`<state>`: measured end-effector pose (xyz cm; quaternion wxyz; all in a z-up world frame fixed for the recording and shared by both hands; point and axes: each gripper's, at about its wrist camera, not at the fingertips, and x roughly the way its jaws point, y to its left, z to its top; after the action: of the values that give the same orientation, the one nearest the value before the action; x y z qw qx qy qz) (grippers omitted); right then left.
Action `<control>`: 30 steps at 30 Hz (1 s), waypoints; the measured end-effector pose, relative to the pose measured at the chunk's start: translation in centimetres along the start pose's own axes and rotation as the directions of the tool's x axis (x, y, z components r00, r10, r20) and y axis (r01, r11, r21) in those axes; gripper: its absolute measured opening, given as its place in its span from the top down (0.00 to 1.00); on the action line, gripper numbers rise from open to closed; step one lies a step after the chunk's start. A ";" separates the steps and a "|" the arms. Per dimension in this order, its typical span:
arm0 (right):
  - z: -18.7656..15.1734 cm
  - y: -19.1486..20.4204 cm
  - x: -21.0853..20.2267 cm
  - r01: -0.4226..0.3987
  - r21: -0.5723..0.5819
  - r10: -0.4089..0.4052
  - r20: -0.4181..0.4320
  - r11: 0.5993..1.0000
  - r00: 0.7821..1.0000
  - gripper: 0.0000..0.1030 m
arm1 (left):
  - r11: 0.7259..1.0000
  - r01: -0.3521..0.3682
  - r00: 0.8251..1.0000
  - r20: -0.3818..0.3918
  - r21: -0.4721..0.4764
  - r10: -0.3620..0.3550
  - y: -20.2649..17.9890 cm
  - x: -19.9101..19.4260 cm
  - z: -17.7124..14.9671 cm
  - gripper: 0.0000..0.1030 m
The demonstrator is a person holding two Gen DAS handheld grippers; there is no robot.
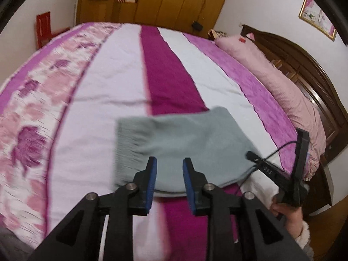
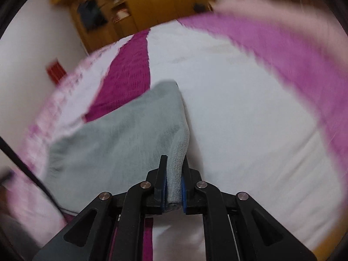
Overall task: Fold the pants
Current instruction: 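Fold the held end over the stack with the right gripper and release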
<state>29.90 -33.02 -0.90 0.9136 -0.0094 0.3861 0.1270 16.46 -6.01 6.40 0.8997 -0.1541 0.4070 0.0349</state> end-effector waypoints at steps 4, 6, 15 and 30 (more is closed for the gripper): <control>0.3 6.0 -3.6 0.099 -0.201 -0.057 0.208 0.975 0.977 0.93 | 0.998 -0.062 0.998 0.016 0.006 0.062 3.8 -0.6 0.8 0.75; -0.6 10.1 -4.6 0.185 -0.364 -0.078 0.289 0.913 0.954 0.93 | 0.998 -0.065 0.998 0.014 -0.009 0.065 5.4 -0.6 0.5 0.75; -6.9 21.0 -4.4 0.291 -0.663 0.021 0.420 0.689 0.907 0.93 | 0.992 -0.019 1.000 -0.014 -0.121 0.018 9.9 0.1 -1.5 0.76; -12.1 25.7 -2.0 0.261 -0.821 0.158 0.387 0.508 0.908 0.93 | 0.980 -0.074 0.995 -0.085 -0.184 0.059 13.6 1.1 -3.3 0.76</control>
<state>13.93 -9.98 -5.89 0.8504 -0.4451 0.0682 0.2722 12.19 5.84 0.15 0.8627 -0.2255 0.4422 0.0968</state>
